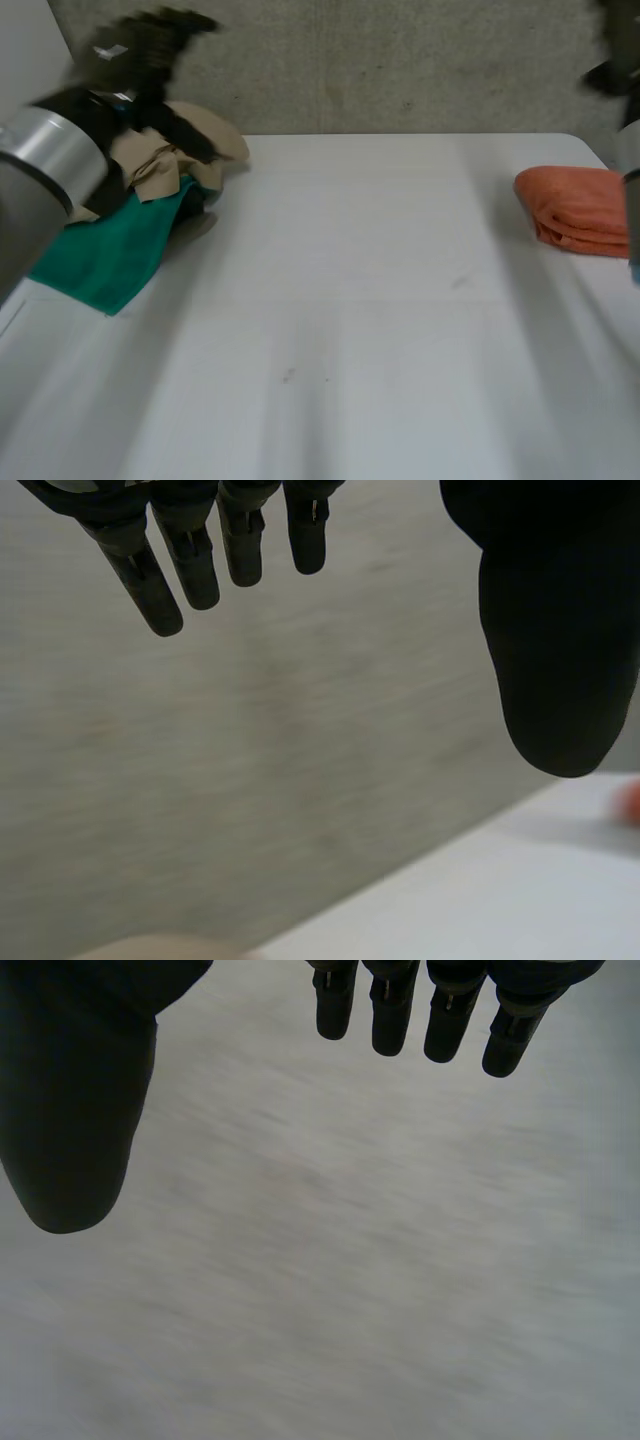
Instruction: Fold the laundry.
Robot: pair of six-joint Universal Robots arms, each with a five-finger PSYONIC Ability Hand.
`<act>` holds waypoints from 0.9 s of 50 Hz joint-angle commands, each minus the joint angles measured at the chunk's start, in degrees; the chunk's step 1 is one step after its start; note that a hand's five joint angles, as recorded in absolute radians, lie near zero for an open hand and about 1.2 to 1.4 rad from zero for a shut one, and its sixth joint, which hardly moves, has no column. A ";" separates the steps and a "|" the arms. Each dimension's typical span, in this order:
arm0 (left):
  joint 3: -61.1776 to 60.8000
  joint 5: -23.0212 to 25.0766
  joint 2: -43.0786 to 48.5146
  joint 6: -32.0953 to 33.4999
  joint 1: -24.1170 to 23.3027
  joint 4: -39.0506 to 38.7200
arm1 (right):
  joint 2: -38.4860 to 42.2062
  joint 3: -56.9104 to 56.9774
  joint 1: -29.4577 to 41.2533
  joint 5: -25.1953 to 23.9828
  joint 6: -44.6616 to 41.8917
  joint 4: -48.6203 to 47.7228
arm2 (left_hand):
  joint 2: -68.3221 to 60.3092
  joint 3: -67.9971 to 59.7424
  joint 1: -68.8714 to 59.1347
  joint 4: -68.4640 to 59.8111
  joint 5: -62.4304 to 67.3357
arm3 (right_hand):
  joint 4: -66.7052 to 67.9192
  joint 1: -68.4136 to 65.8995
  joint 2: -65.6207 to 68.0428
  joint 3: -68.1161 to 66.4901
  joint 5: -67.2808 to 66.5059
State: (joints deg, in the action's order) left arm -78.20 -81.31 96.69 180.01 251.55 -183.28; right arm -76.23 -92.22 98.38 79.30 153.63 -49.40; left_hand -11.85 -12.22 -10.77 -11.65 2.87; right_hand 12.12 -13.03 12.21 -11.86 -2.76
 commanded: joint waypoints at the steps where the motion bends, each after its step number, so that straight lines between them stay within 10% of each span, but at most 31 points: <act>1: 9.54 -1.40 15.17 14.04 8.96 -0.32 | 0.99 -2.87 5.33 -8.55 5.11 26.61 | 1.85 2.22 0.77 1.65 -2.87 | -2.12 3.03 -2.21 1.86 2.76; 16: 37.94 3.78 51.57 21.26 16.87 -8.41 | 4.95 -13.51 7.18 -5.47 1.59 23.83 | -3.40 -3.03 -4.48 -3.60 2.37 | -2.12 3.03 -2.21 1.86 2.76; 20: 41.10 4.58 54.57 20.38 16.96 -8.58 | 4.77 -14.30 6.04 -5.03 1.41 23.04 | -42.97 -42.59 -44.04 -43.16 41.94 | -2.12 3.03 -2.21 1.86 2.76; 21: 41.37 4.32 54.14 20.47 17.05 -9.10 | 4.77 -14.30 5.77 -5.03 1.41 23.12 | -67.90 -67.53 -68.98 -68.10 66.87 | -2.12 3.03 -2.21 1.86 2.76; 28: 35.85 -2.53 40.62 14.94 14.86 -14.81 | 4.33 -14.30 4.45 -4.76 1.68 22.77 | -68.15 -67.78 -69.23 -68.35 67.13 | -2.12 3.03 -2.21 1.86 2.76; 45: 17.12 3.70 9.14 -5.37 -3.07 -17.46 | 1.61 -14.30 3.58 -0.11 5.45 22.42 | -68.15 -67.78 -69.23 -68.35 67.13 | -2.12 3.03 -2.21 1.86 2.76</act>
State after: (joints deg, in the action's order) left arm -56.62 -78.29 110.38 177.08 254.50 -202.32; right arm -73.61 -106.37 102.65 78.01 157.58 -26.92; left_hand -68.28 -68.23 -64.97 -68.72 56.16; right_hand 12.12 -13.03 12.21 -11.86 -2.76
